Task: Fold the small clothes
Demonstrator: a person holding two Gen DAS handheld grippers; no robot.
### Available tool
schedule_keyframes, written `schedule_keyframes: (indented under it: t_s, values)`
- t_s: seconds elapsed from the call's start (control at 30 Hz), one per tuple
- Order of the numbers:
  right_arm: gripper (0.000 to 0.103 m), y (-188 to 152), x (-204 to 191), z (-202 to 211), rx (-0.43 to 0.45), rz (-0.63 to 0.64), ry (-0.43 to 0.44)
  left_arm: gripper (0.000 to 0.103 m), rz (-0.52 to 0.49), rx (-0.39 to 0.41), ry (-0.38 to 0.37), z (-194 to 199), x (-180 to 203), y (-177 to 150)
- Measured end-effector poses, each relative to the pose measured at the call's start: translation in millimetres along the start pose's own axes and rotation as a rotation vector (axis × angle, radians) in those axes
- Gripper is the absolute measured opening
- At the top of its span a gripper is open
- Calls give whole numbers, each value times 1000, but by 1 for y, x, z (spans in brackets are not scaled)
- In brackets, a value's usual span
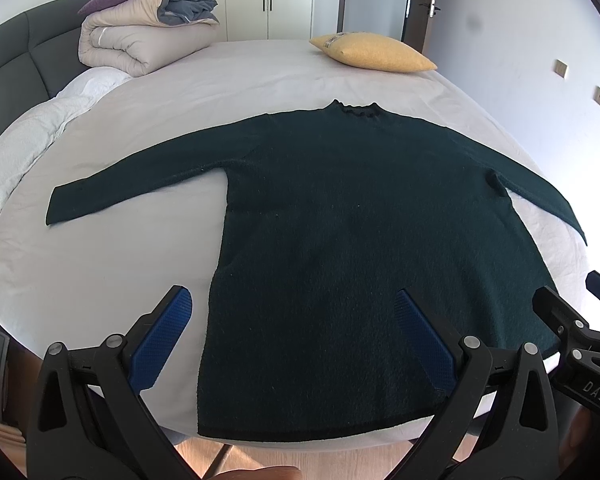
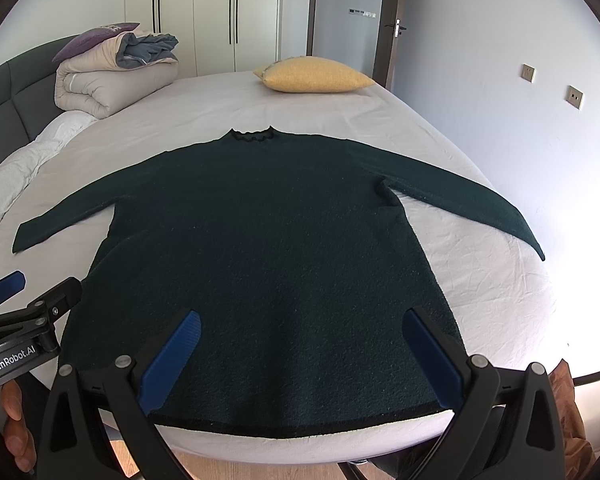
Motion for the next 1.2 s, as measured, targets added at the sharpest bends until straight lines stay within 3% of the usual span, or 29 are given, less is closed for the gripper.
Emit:
schedule_keyframes:
  t_s: [1.2]
  values:
    - [103, -7, 1, -6, -17, 4, -1, 103, 13, -43, -30, -12, -2, 1]
Point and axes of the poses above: each gripper's, at about its wrist camera, not at the fingertips, and z roughly against the way its jaws point, x to its right, y to its top, the point moved 8 cm from there along -z, roughly the way its jaws point, and after that the axes turned 9 degrees about y, right-handed, at the moved point
